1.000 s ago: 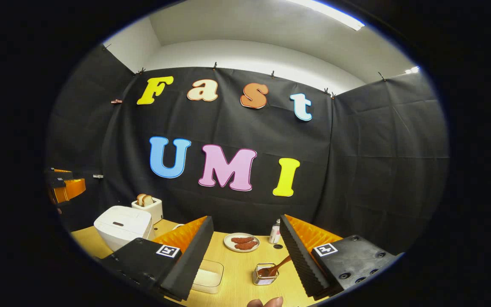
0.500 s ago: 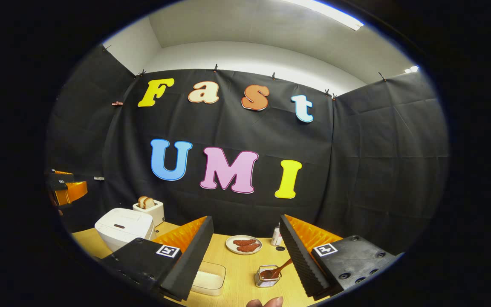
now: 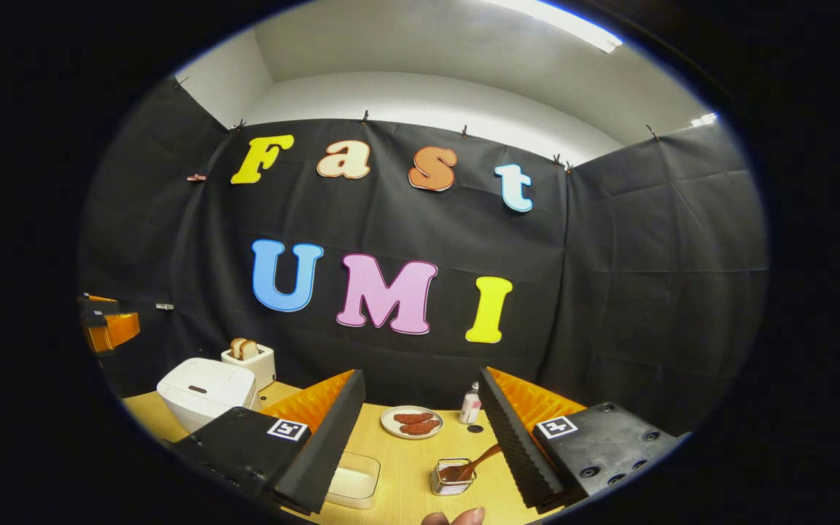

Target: Close the left gripper, press the button to open the rice cooker; take a wooden spoon from the chopstick holder with the right hand, scoop a spoonful of rice and pour it into the rice cooker, then put the wooden spoon back into the chopstick holder.

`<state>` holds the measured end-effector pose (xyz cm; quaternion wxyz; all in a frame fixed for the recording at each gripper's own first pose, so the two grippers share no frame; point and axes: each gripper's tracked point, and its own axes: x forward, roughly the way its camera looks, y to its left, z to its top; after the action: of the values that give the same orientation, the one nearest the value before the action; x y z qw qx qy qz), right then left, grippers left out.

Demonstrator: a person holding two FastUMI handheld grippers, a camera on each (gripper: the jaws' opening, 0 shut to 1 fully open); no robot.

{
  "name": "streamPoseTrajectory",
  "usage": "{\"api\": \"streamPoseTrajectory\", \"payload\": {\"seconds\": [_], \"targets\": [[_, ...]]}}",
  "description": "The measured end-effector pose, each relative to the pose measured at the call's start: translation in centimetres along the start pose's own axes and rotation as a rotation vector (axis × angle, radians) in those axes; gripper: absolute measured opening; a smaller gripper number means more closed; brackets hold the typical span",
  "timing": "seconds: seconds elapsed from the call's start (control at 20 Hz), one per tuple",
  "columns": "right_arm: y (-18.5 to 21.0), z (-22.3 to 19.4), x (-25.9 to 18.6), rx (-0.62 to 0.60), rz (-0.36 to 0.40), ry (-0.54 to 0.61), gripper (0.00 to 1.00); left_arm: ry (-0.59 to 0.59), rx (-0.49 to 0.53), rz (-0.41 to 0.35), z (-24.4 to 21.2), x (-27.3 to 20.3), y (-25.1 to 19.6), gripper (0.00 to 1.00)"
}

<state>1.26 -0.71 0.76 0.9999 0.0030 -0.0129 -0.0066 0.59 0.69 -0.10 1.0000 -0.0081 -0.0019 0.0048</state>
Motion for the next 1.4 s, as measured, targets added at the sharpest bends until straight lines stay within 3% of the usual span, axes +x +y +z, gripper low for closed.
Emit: {"api": "streamPoseTrajectory", "payload": {"seconds": [0.3,0.45,0.55,0.7,0.95,1.4], "targets": [[-0.5,-0.3,-1.1,-0.024,-0.031,0.008,0.98,0.014,0.0,-0.009,-2.1,2.5,1.5,0.96],[-0.8,-0.4,-1.6,-0.027,-0.055,0.013,0.98,0.054,-0.011,-0.06,-4.3,4.6,1.7,0.96],[-1.1,-0.2,-1.9,-0.039,-0.075,0.013,0.98,0.103,-0.051,-0.109,-5.9,6.5,1.4,0.62],[-1.4,-0.2,-2.4,-0.051,-0.096,0.013,0.98,0.213,-0.11,-0.095,-9.5,10.1,3.4,0.1],[-2.2,-0.3,-2.8,-0.064,-0.13,0.02,0.98,0.454,-0.22,-0.176,-16.9,15.3,3.9,0.06],[-3.4,-1.0,-3.0,-0.082,-0.186,0.043,0.98,0.642,-0.121,-0.187,-22.8,19.2,4.7,0.06]]}}
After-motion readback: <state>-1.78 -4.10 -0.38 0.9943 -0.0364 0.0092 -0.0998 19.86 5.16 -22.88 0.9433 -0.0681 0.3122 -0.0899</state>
